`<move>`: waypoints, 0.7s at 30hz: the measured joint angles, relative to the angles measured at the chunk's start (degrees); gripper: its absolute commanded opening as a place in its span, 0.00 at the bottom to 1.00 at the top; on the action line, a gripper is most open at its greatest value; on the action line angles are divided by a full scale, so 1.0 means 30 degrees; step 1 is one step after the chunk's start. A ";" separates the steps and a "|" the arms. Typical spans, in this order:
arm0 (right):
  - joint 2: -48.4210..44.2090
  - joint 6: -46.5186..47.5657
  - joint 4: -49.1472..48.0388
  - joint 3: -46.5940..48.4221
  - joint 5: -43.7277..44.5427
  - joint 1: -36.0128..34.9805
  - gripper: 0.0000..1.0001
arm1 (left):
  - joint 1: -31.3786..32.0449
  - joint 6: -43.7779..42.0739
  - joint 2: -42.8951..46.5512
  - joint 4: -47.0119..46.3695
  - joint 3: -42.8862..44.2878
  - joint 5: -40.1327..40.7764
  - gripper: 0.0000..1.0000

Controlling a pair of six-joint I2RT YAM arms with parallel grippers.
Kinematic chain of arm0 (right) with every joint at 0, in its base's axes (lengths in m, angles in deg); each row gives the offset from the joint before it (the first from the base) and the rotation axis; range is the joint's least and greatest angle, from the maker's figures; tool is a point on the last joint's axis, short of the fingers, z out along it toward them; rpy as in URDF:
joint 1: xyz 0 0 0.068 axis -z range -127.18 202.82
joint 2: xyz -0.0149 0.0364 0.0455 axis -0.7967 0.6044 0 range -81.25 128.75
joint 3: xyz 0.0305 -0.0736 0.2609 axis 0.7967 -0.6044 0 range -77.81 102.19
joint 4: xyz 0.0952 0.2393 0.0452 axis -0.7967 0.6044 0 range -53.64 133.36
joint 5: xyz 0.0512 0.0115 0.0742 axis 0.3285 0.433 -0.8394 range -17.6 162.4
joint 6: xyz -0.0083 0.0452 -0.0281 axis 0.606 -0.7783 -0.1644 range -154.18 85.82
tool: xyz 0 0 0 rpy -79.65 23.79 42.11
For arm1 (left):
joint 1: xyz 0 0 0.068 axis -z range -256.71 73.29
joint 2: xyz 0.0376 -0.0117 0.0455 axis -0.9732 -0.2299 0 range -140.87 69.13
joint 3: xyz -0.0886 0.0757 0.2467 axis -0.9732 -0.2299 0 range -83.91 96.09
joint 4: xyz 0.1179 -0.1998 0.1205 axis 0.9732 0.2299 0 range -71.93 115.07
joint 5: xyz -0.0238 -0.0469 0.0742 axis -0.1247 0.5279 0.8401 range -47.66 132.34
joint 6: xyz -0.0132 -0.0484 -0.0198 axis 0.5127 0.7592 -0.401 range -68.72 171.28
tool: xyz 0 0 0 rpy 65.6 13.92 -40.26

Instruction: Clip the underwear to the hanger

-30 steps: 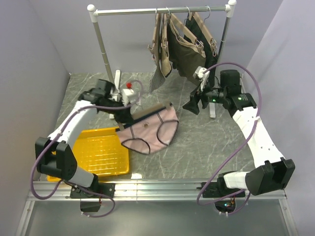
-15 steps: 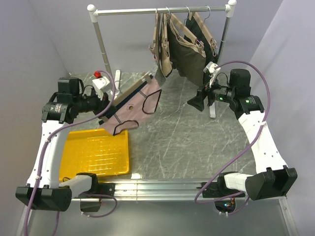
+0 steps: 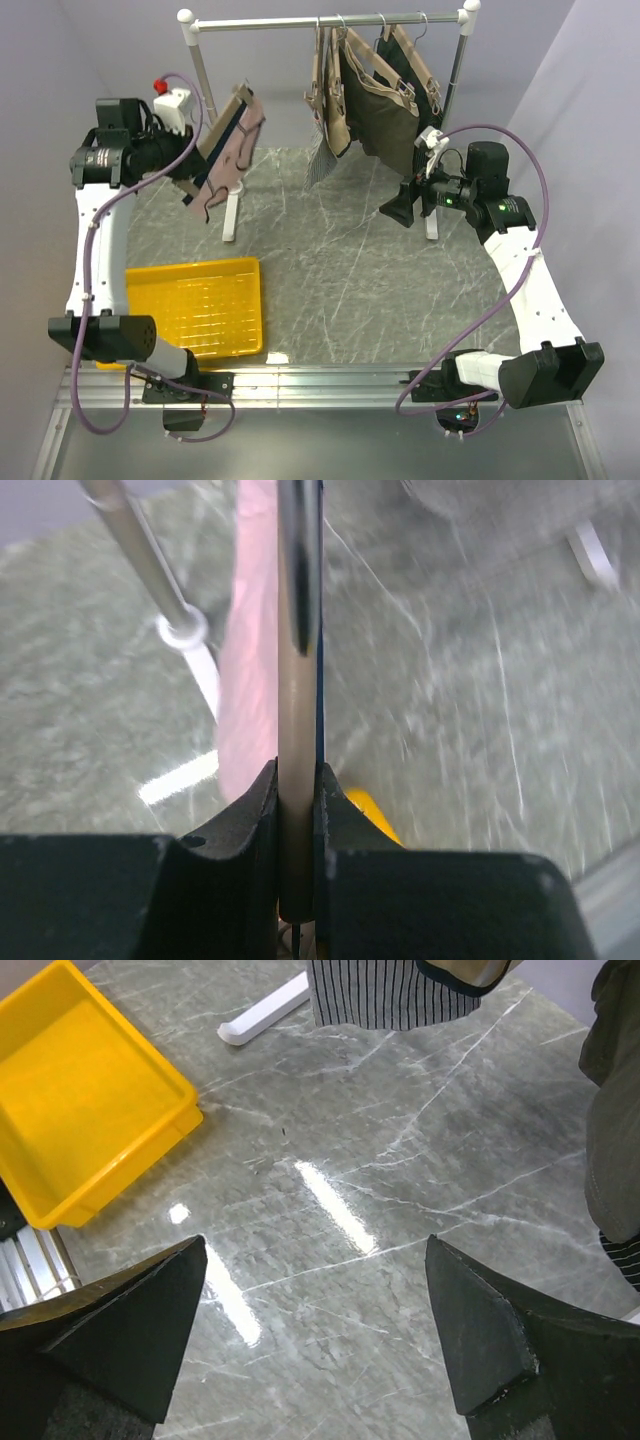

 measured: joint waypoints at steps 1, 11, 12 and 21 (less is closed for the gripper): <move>0.0000 -0.0080 -0.0007 0.0000 -0.0007 0.0000 0.98 | 0.0211 0.0627 -0.0357 -0.0503 0.0452 0.0685 0.00; -0.0204 -0.1071 -0.0911 -0.0430 -0.0481 0.0000 1.00 | 0.3169 0.5559 -0.5705 -0.3249 0.7563 0.4226 0.00; -0.0204 -0.1086 -0.0933 -0.0430 -0.0568 0.0000 1.00 | 0.3220 0.5865 -0.6193 -0.3504 0.8007 0.4357 0.00; -0.0525 -0.1515 -0.1319 -0.1297 -0.1078 0.0000 1.00 | 0.3322 0.7351 -0.7883 -0.7475 0.8422 0.5136 0.00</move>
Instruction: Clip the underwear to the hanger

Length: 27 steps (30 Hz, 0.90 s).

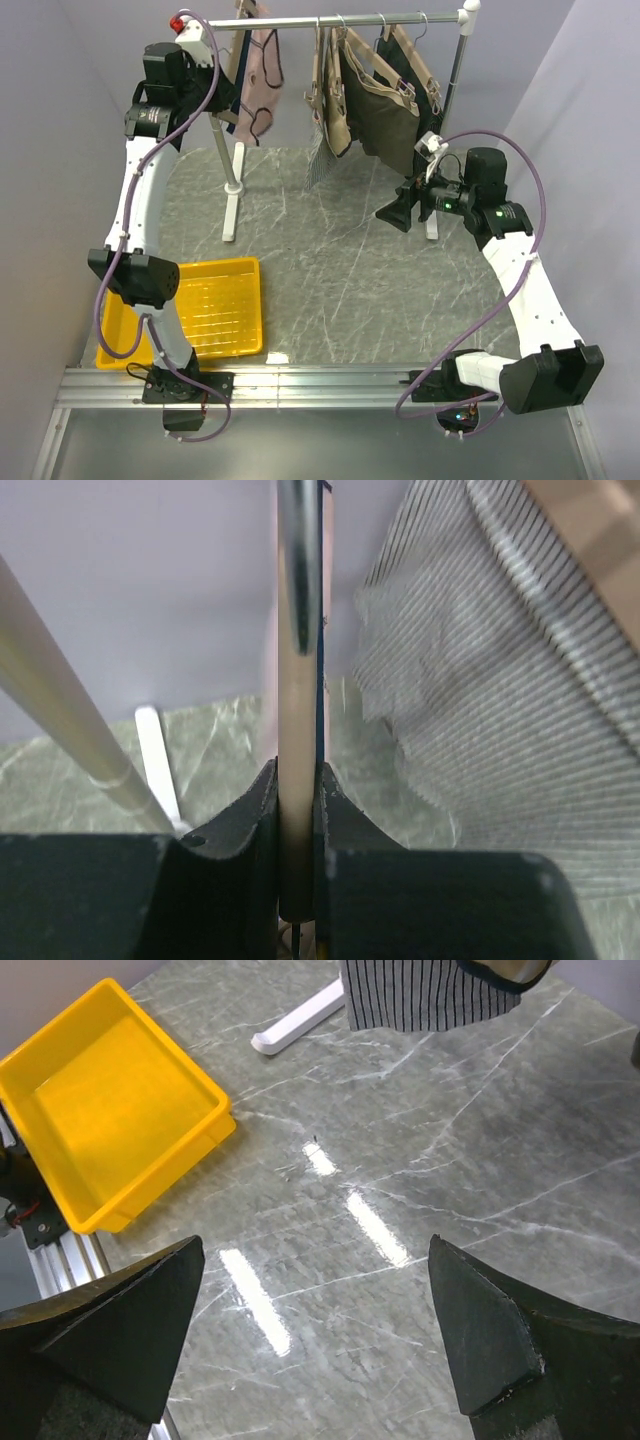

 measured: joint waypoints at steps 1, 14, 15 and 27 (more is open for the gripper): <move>0.0007 -0.0066 -0.0022 -0.0058 -0.0066 0.0000 1.00 | 0.0029 0.0066 -0.0007 -0.0364 -0.0022 0.0102 0.00; 0.0226 -0.0350 -0.0138 -0.0066 -0.0306 0.0000 1.00 | 0.0073 0.0532 -0.1188 -0.2463 0.0233 0.0160 0.00; 0.0270 -0.0350 -0.0146 -0.0066 -0.0313 0.0000 1.00 | 0.0073 0.0525 -0.1377 -0.2652 0.0233 0.0168 0.00; 0.0692 -0.0350 -0.0131 -0.0066 -0.0517 0.0000 1.00 | 0.0073 0.0503 -0.2222 -0.3184 0.0816 0.0087 0.00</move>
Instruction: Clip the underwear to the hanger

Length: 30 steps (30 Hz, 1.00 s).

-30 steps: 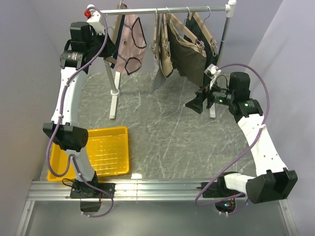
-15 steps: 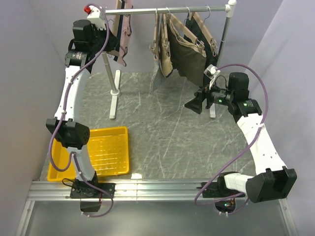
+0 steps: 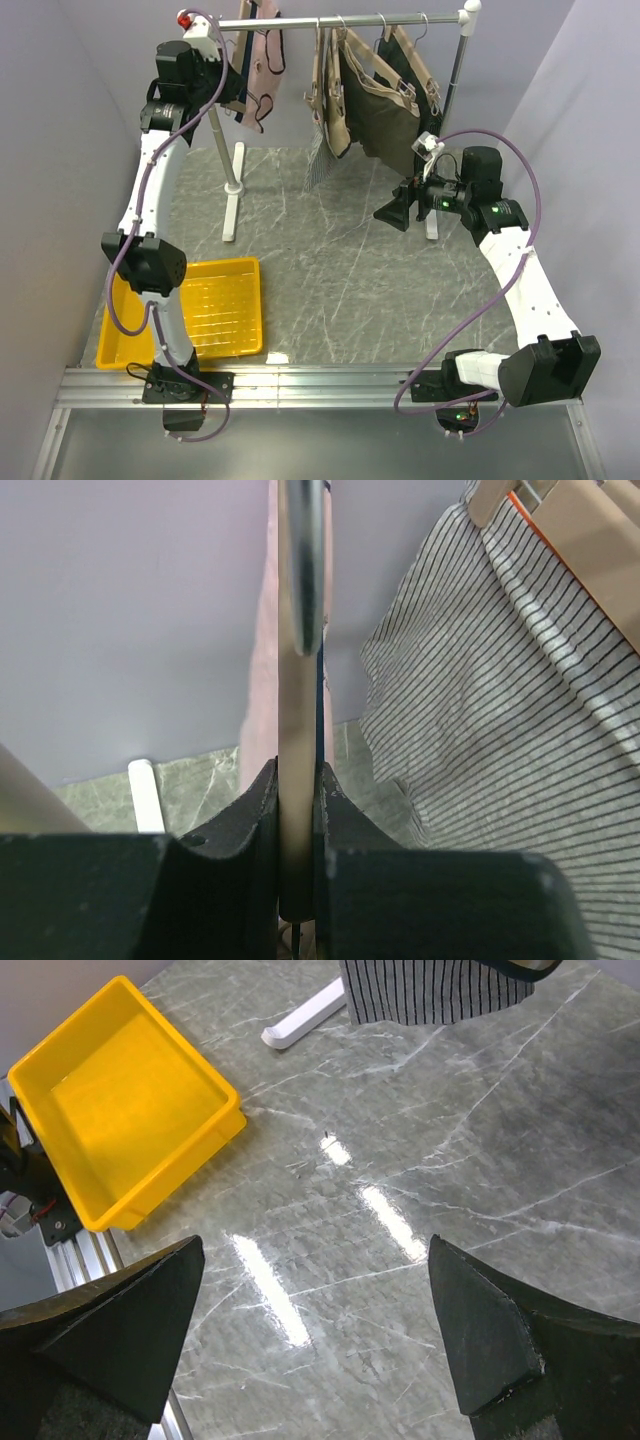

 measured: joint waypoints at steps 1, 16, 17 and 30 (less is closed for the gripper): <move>0.0000 -0.0015 -0.0007 0.0000 0.0007 0.0000 1.00 | 0.0000 0.0015 -0.0102 -0.0117 0.0066 -0.0029 0.00; 0.0051 -0.0058 0.0058 0.0007 -0.0022 0.0000 1.00 | 0.0000 0.0131 -0.0525 -0.1479 -0.0350 -0.0350 0.38; 0.0051 -0.0058 0.0080 0.0000 -0.0029 0.0000 1.00 | 0.0000 0.0197 -0.0510 -0.1537 -0.0437 -0.0423 0.45; -0.0940 0.0029 0.0590 0.0000 0.0080 0.0000 1.00 | 0.0029 0.0459 0.2346 -0.1588 -0.2397 -0.0845 0.87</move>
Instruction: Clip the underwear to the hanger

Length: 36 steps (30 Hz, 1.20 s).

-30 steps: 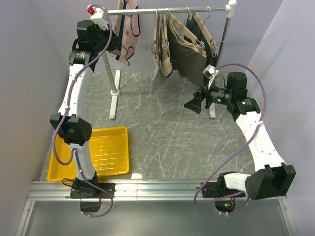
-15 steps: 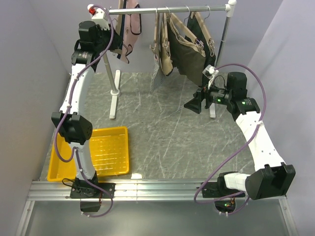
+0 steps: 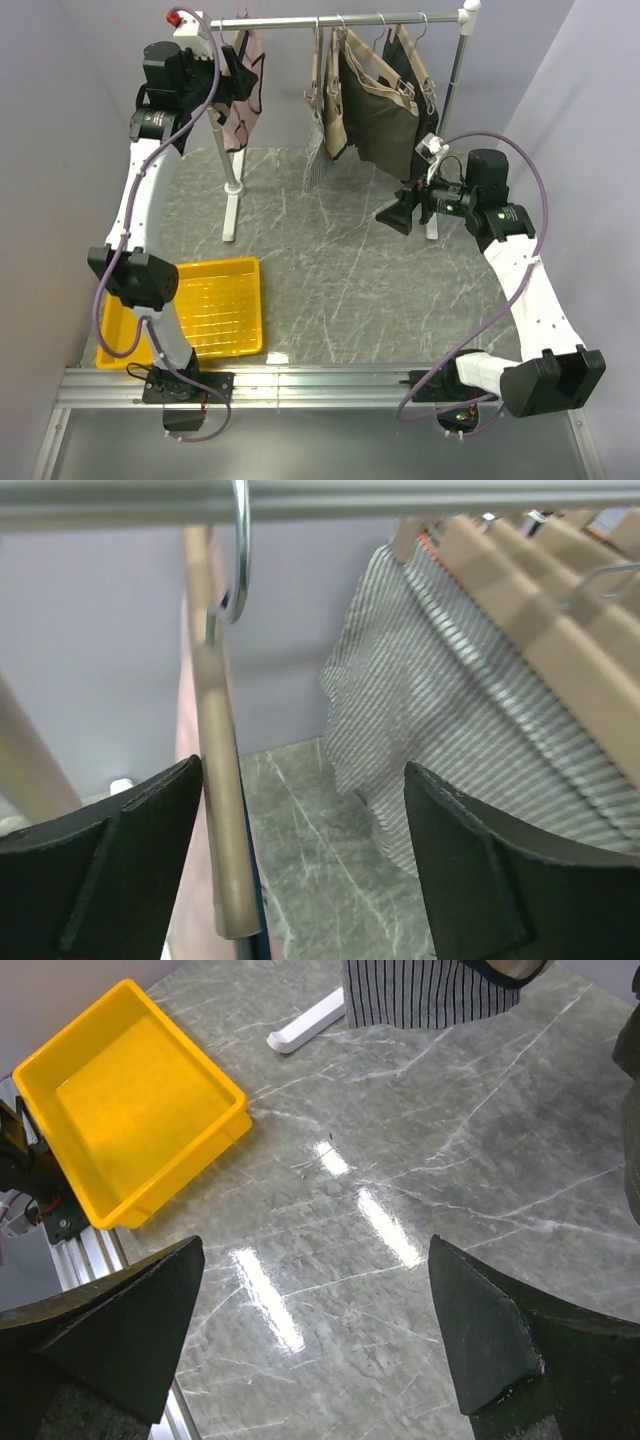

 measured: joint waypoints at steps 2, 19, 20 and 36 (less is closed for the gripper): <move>-0.0219 0.0000 0.0007 -0.0022 0.0066 0.0000 1.00 | 0.0000 0.0000 0.0772 -0.0109 -0.0525 0.0015 0.91; -0.2200 0.0342 0.0386 -0.1982 0.1537 0.0000 1.00 | -0.0940 -0.0058 0.6076 0.0772 -0.3614 0.0350 0.99; -0.2492 0.0350 0.0444 -0.2062 0.1756 0.0000 1.00 | -0.1297 -0.0022 0.6295 0.0962 -0.3723 0.0197 0.99; -0.3978 -0.0962 0.1428 -0.5603 0.6696 0.0095 1.00 | -0.4095 -0.3541 1.1344 0.6586 -1.4746 -0.1705 0.99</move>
